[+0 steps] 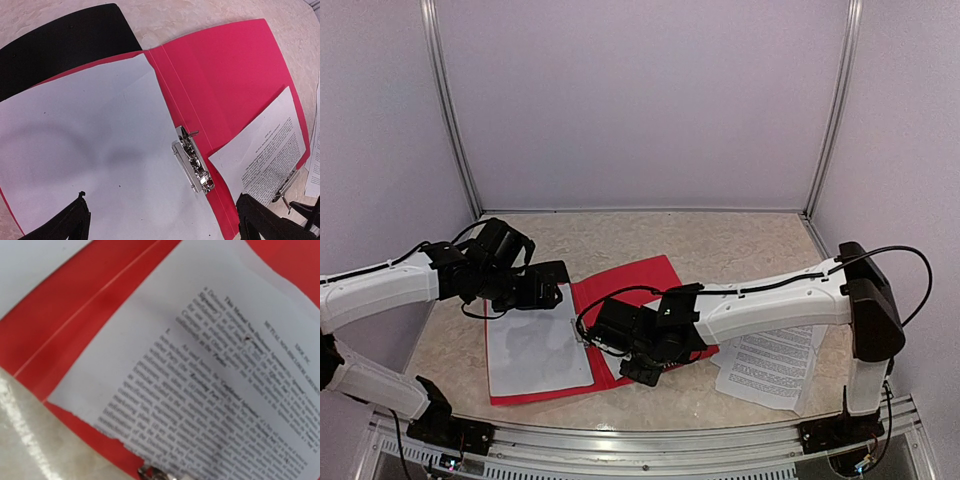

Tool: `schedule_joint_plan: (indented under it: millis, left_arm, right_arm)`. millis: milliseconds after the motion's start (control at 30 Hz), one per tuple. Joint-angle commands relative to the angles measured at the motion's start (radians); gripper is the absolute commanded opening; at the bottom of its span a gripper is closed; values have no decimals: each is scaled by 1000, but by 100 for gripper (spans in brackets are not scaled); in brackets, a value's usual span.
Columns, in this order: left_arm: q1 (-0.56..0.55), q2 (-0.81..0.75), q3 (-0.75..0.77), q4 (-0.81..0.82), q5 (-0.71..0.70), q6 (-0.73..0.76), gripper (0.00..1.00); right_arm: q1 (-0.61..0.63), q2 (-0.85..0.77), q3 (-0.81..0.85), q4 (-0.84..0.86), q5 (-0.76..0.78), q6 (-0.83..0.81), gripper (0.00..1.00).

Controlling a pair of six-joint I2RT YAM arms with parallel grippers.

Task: Put the files into the folder
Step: Close the spring clip at the center of the board.

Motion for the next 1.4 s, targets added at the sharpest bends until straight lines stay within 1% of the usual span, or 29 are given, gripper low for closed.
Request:
schedule_joint_plan:
  millis: [0,100,567,733,1100,1367]
  left_arm:
    - [-1,6,35,-18,-5,18,99]
    - [-1,6,35,-18,-6,17,99]
    - [-1,7,27,-21,-12,16,99]
    - [-1,7,28,-20,-12,15,99]
    - [-1,20,29,-13,-3,16,99]
    - [-2,26,32,-12,2,18,99]
  right_arm:
    - [-2,30,28,-28,5,-14,27]
    - [-8,32,27,-36,9,-12,24]
    - [-19,16,12,-62,18,-1,18]
    - [-19,2,1,-73,25,15,17]
    - [-32,-66,-80,-87,51,71,17]
    - [-37,-102,-116,-79,59,95,19]
